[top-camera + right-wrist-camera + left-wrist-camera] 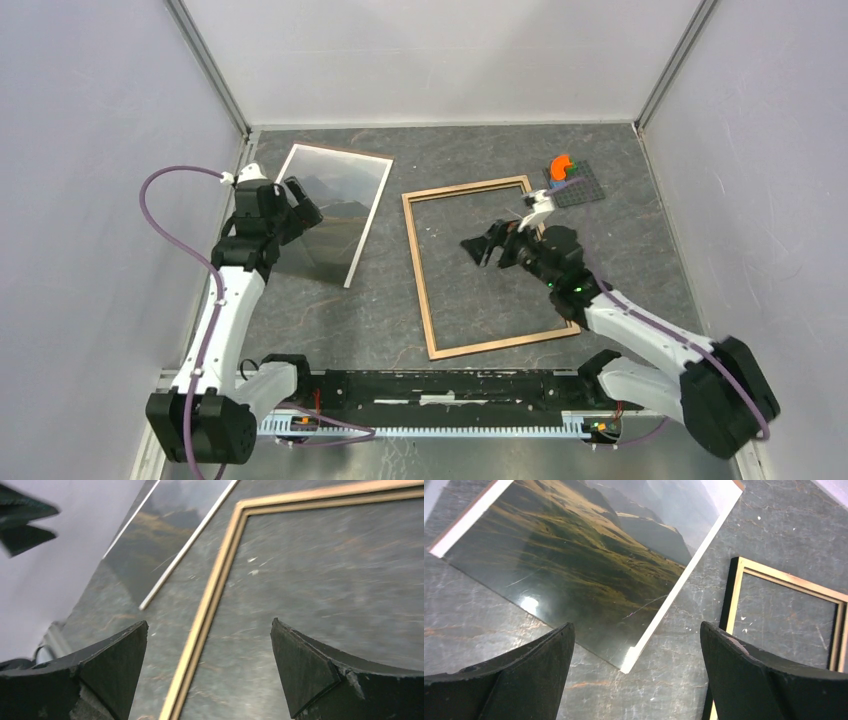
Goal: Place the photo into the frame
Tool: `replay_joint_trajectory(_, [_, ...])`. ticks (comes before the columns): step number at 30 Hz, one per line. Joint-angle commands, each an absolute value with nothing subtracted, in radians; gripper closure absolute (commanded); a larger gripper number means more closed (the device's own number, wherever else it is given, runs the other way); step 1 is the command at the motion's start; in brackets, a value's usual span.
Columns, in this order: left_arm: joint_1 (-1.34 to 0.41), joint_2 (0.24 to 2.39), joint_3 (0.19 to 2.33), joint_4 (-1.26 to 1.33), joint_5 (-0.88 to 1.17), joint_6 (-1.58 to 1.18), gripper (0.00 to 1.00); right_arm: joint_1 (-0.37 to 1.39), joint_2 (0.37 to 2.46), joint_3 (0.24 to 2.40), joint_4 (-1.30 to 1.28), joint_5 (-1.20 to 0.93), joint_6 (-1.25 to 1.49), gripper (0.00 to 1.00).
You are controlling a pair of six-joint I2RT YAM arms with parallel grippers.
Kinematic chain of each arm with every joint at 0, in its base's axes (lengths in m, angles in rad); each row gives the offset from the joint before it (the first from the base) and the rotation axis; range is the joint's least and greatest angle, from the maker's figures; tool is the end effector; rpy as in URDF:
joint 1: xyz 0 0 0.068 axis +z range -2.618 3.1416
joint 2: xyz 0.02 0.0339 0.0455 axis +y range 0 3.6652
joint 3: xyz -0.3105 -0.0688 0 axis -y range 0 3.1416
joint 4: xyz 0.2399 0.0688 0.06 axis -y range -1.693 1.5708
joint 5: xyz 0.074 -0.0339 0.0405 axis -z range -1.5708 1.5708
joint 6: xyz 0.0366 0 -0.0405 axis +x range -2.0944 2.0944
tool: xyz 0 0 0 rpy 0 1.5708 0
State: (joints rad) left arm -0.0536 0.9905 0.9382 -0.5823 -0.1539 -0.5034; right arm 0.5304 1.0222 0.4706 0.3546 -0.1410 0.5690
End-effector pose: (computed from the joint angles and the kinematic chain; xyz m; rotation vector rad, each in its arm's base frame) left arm 0.1812 -0.0041 0.3552 -0.5739 2.1242 -0.1426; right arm 0.1716 0.1066 0.2822 -0.0717 1.8582 0.9072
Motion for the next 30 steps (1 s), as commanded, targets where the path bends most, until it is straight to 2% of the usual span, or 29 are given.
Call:
replay_joint_trajectory(1, [0.078,1.092,0.968,-0.427,0.061,-0.526,0.00,0.662,1.177,0.494,0.611,-0.143,0.723,0.02])
replay_joint_trajectory(5, [0.226,1.219,0.980,-0.320,0.232,-0.564,0.00,0.792,1.374,0.568,0.705,-0.136,0.766,0.02])
replay_joint_trajectory(10, [0.265,1.420,1.033,-0.191,0.148,-0.461,0.00,0.883,1.611,0.682,0.814,-0.165,0.841,0.02])
replay_joint_trajectory(16, [0.283,1.636,1.174,-0.136,0.131,-0.364,0.00,0.936,1.832,0.876,0.767,-0.194,0.828,0.02])
replay_joint_trajectory(22, [0.316,1.851,1.395,-0.209,0.102,-0.344,0.00,0.949,1.953,0.996,0.754,-0.224,0.833,0.02])
replay_joint_trajectory(30, [0.367,2.039,1.575,-0.252,0.041,-0.509,0.00,0.948,2.040,1.056,0.726,-0.237,0.838,0.02])
